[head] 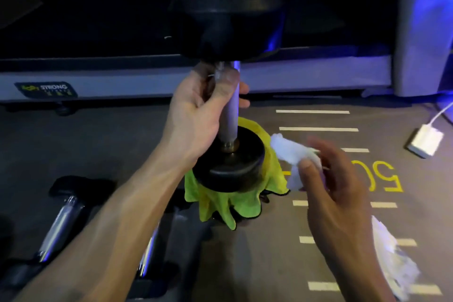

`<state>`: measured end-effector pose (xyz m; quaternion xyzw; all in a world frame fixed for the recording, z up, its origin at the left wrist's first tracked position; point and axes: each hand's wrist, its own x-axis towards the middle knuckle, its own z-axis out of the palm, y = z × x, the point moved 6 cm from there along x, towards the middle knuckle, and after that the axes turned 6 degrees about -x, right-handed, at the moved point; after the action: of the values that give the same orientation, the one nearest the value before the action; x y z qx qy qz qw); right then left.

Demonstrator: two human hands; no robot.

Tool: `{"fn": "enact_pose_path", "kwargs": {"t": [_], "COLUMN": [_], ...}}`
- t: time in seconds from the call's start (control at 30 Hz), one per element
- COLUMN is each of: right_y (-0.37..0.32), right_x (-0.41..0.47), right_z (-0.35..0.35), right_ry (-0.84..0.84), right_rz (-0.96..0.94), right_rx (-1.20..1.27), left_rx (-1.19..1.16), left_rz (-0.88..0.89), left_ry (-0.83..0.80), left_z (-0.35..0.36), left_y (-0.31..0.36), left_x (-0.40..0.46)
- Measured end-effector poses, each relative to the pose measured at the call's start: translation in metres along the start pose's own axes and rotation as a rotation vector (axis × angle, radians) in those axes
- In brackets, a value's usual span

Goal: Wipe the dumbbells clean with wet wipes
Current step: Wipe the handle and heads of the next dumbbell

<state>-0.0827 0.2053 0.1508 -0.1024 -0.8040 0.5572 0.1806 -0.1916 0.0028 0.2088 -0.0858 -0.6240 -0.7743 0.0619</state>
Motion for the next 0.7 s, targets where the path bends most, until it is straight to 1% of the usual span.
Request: {"fn": "enact_pose_path", "kwargs": {"t": [0.1, 0.17, 0.23, 0.3, 0.37, 0.43, 0.5, 0.57, 0.6, 0.63, 0.7], "right_y": [-0.026, -0.041, -0.05, -0.053, -0.055, -0.056, -0.059, -0.066, -0.069, -0.071, -0.069], "right_x": [0.03, 0.055, 0.073, 0.077, 0.074, 0.07, 0.069, 0.069, 0.069, 0.069, 0.066], "right_z": [0.011, 0.033, 0.064, 0.093, 0.105, 0.107, 0.107, 0.102, 0.097, 0.09, 0.073], "right_ry": [0.024, 0.012, -0.071, -0.169, -0.192, -0.184, -0.184, -0.162, -0.146, -0.131, -0.101], "right_rz": [-0.087, -0.117, -0.078, -0.016, -0.016, -0.031, -0.047, -0.101, -0.141, -0.189, -0.284], "right_rx": [-0.03, -0.026, 0.065, 0.159, 0.176, 0.19, 0.169, 0.112, 0.065, 0.008, -0.111], "left_rx": [-0.008, 0.016, 0.019, 0.056, 0.245, 0.456, 0.693, 0.851, 0.885, 0.903, 0.918], "left_rz": [-0.048, -0.06, -0.062, -0.058, 0.041, 0.235, 0.481, 0.664, 0.7, 0.698, 0.65], "left_ry": [0.019, 0.025, 0.006, 0.025, 0.105, 0.145, 0.102, 0.012, -0.035, -0.063, -0.073], "left_z": [-0.004, -0.006, -0.007, -0.011, -0.023, -0.03, -0.024, -0.013, -0.009, -0.008, -0.008], "left_y": [0.002, 0.006, 0.011, 0.017, 0.029, 0.049, 0.071, 0.087, 0.091, 0.093, 0.092], "left_x": [0.005, 0.007, 0.008, 0.009, 0.012, 0.009, 0.003, 0.0, 0.0, 0.003, 0.01]}}
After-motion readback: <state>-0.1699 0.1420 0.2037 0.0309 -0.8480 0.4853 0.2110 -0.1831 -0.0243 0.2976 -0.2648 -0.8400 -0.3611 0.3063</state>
